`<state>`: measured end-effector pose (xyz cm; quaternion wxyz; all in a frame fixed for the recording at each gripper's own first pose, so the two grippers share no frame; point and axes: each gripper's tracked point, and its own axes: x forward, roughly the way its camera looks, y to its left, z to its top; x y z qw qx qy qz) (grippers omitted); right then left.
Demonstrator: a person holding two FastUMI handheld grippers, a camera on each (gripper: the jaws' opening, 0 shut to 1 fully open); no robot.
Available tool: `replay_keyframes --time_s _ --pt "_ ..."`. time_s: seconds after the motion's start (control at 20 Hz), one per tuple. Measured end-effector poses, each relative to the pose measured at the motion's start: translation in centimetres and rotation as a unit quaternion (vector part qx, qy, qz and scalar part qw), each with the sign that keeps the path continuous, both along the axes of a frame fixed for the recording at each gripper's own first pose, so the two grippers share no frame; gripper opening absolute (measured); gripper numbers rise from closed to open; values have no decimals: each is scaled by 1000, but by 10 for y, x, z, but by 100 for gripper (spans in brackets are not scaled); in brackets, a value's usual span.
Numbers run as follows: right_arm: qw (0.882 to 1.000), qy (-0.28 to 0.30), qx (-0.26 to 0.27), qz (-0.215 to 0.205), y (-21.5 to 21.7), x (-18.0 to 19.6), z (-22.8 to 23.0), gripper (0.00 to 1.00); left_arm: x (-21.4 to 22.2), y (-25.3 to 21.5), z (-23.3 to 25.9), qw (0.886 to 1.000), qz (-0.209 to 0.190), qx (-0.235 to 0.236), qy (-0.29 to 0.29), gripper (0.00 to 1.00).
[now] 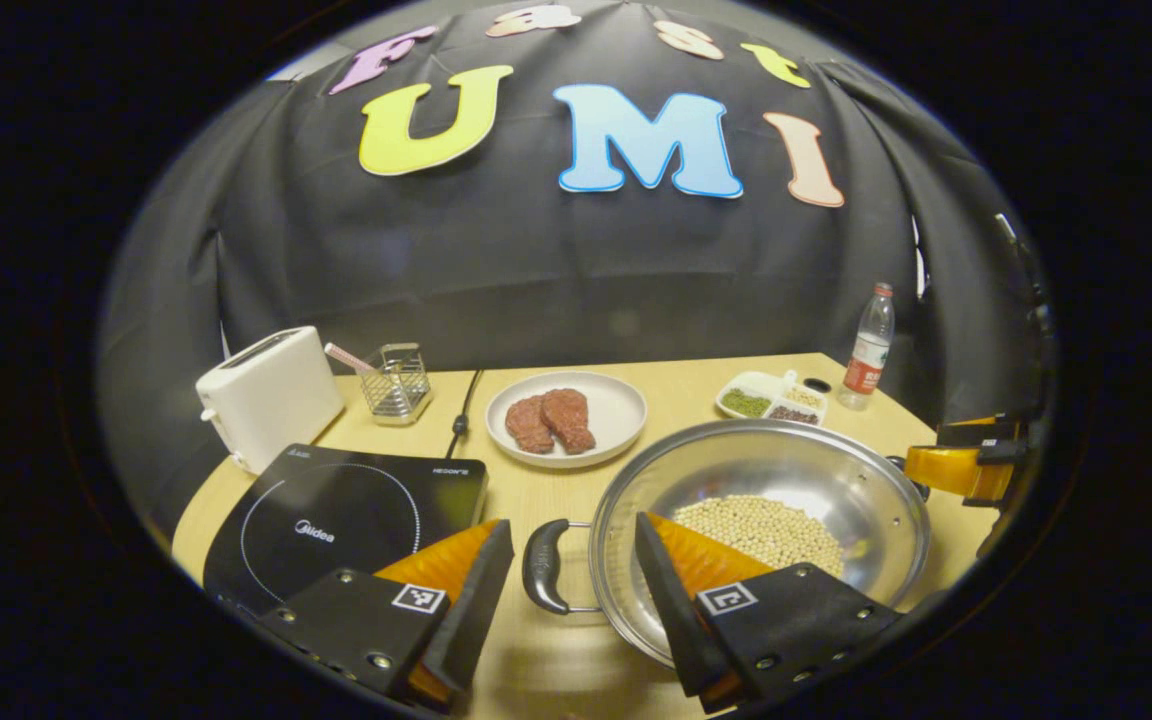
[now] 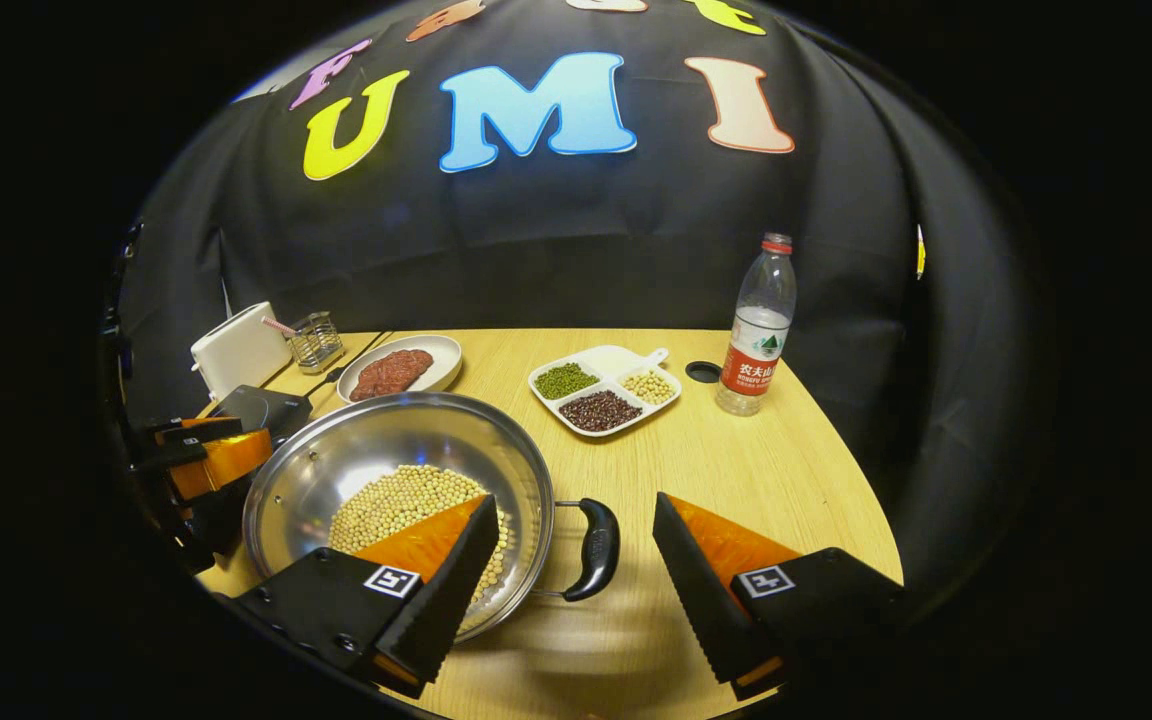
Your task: First push the handle of the pot to place it horizontally, then grasp the pot with both hands and set it on the induction cooktop.
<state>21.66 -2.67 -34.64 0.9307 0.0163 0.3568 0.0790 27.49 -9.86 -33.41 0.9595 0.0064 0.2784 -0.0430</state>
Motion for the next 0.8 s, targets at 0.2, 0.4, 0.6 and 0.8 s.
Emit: replay_keyframes --time_s 0.2,0.4,0.6,0.8 --pt "1000 12 4 -1 5 5 -13 99 3 1 -16 1000 2 6 21 76" --pt "999 36 -1 -3 5 5 -32 99 5 2 -33 999 5 10 39 76" --pt "999 47 -3 -5 6 6 -42 99 3 3 -46 998 10 10 58 73" --pt "998 55 5 -8 7 6 -46 92 3 3 -52 998 17 6 65 76"
